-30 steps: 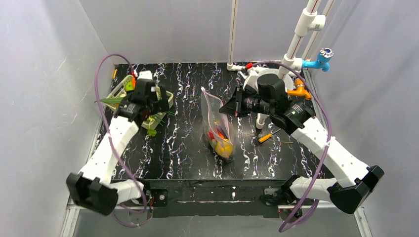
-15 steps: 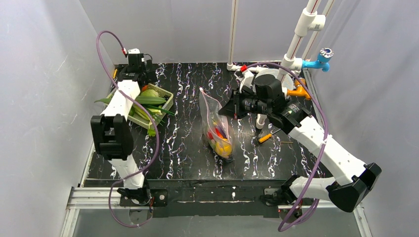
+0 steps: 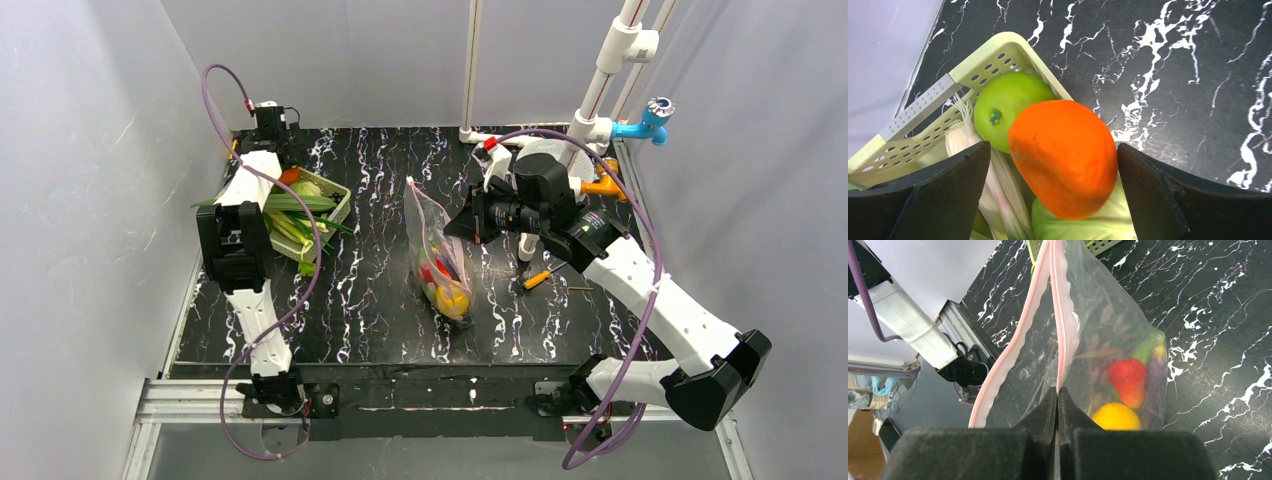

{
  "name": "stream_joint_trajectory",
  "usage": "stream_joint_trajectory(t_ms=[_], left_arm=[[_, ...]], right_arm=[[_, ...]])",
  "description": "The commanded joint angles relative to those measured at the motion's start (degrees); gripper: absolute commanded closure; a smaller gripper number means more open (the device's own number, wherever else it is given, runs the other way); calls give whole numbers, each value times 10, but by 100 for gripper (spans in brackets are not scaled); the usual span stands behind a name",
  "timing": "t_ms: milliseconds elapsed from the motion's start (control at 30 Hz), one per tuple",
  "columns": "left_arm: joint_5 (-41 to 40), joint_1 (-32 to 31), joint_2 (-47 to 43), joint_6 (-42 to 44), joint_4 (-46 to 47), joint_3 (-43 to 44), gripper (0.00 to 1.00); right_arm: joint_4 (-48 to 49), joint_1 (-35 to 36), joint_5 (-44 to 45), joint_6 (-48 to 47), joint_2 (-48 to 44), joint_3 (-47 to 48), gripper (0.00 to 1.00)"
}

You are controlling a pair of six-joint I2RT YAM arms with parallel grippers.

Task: Place the food in the zip-top bag and seal the zipper
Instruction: Pick up the fake fruit from the bin.

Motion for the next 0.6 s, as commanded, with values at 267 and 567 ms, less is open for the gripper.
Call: stream_joint_trajectory(t_ms=[267,567], left_arm=[[-35,4,-35,8,22,-30,39],[-33,3,-114,37,16,-78,68]], right_arm=[[4,-1,-6,-12,12,29,99],[23,-1,-25,8,11,17,99]])
